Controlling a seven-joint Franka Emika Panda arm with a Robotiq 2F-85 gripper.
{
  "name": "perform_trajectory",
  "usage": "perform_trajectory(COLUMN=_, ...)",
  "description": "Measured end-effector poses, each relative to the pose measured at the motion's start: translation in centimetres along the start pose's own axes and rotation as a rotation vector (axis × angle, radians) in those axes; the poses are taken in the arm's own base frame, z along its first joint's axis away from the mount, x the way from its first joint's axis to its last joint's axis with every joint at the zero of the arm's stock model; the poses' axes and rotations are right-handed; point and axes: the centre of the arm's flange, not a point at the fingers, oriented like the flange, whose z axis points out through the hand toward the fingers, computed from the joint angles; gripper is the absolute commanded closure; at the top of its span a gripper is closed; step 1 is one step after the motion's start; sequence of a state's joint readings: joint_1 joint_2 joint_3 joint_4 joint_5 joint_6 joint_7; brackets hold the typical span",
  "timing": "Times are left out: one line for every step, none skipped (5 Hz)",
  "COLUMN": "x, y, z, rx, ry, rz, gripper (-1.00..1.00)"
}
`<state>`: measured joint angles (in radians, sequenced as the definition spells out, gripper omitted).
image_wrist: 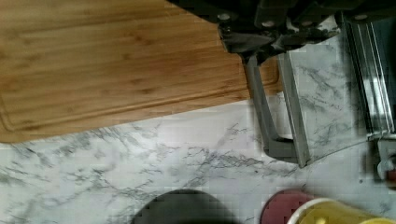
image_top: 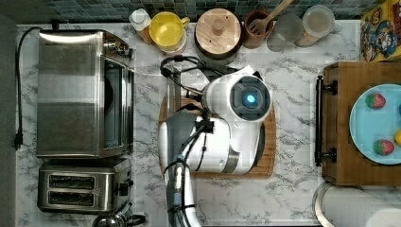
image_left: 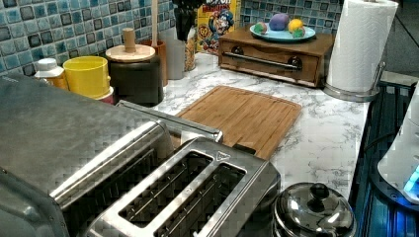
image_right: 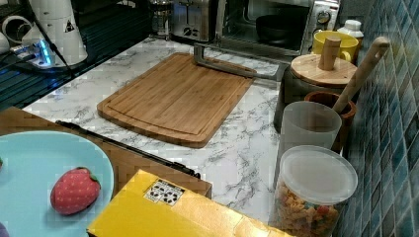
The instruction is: Close the oven.
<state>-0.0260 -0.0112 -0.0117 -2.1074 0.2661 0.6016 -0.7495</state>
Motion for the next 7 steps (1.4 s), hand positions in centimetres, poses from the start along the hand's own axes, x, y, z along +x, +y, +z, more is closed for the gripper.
perform_trajectory(x=-1.1, y=3.0, z=2.5, rx=0.14, ry=-0.008, rz=0.01, gripper=1.0)
perform_trajectory(x=-2.6, y=6.1, z=4.6, rx=0.236, ry=-0.023, rz=-0.026, gripper=1.0)
perform_trajectory(x=-3.0, y=7.8, z=6.9, rx=0.319, ry=-0.044, rz=-0.075, gripper=1.0)
perform_trajectory(x=-2.6, y=9.2, z=10.5, rx=0.374, ry=-0.02, rz=-0.1, gripper=1.0)
perform_trajectory(x=-3.0, y=9.9, z=15.4, rx=0.435, ry=-0.019, rz=-0.142, gripper=1.0)
perform_trajectory(x=-4.2, y=10.2, z=20.1, rx=0.513, ry=-0.046, rz=-0.081, gripper=1.0)
perform_trajectory(x=-5.5, y=10.9, z=22.3, rx=0.554, ry=-0.045, rz=-0.026, gripper=1.0)
